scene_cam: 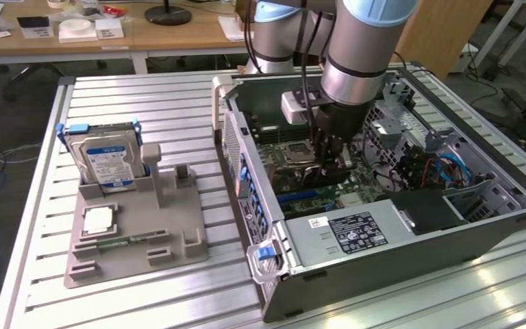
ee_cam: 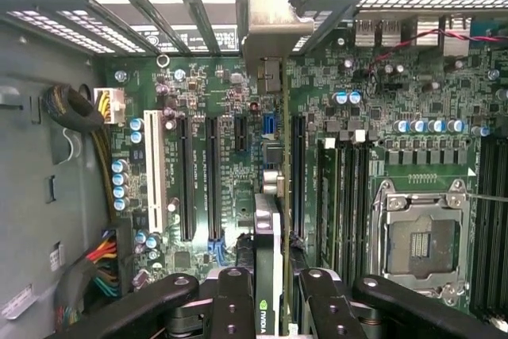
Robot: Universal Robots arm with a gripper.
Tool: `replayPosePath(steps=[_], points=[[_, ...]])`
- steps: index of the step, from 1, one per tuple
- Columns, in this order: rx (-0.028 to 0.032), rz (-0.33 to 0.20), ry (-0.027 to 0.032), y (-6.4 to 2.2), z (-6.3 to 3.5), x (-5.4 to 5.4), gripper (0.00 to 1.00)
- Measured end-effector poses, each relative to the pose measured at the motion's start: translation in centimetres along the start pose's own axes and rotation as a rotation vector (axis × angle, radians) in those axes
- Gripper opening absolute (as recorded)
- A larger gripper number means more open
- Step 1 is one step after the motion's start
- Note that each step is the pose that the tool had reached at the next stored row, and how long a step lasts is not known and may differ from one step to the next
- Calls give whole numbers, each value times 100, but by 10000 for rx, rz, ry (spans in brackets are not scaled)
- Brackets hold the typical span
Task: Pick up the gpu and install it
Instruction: 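Insert the gpu into the slot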
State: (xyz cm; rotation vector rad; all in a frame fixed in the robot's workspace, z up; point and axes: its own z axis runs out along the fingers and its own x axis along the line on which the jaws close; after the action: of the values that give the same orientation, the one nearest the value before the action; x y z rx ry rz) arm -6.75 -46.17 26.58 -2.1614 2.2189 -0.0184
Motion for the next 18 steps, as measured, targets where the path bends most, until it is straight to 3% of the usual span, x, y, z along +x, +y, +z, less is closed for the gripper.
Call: replayPosePath(steps=[18], points=[[1, 0, 0, 128, 2, 3, 27]])
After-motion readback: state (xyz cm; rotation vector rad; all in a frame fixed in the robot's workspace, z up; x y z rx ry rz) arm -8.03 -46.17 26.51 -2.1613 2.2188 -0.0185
